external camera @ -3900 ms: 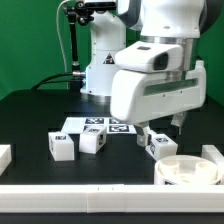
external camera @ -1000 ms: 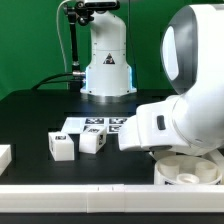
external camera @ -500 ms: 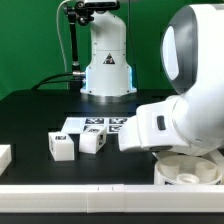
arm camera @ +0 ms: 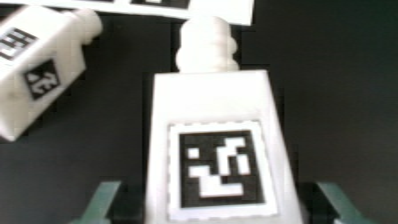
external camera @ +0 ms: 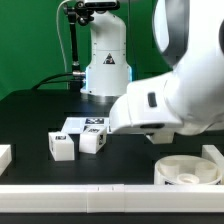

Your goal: Assemble stool

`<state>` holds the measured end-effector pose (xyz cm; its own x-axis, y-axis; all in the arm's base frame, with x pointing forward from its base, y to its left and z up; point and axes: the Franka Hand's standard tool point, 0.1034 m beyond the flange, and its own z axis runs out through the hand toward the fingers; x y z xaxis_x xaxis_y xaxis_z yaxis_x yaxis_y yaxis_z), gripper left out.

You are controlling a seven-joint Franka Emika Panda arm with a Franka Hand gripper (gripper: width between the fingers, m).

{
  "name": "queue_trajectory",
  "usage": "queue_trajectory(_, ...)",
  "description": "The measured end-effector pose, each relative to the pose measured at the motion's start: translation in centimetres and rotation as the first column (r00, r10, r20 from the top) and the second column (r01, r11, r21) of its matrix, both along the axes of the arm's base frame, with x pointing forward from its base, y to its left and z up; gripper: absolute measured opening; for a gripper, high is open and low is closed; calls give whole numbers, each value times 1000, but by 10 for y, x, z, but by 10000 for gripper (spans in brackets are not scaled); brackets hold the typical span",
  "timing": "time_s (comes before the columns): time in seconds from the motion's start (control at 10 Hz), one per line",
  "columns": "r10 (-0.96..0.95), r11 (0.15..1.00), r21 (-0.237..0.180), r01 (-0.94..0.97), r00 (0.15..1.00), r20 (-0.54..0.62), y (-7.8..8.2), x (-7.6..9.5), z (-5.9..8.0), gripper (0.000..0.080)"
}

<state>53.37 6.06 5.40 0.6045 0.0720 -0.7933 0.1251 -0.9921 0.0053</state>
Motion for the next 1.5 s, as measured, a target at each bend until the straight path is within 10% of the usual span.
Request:
queue_trajectory(0.8, 20, 998, 58, -37, 960, 278, 0, 46, 29, 337)
queue_trajectory(1.1, 11, 996, 74, -52, 883, 469, 0, 83, 61, 337)
queue_trajectory(1.5, -24, 992, 100, -73, 678, 735, 3, 100, 56, 337)
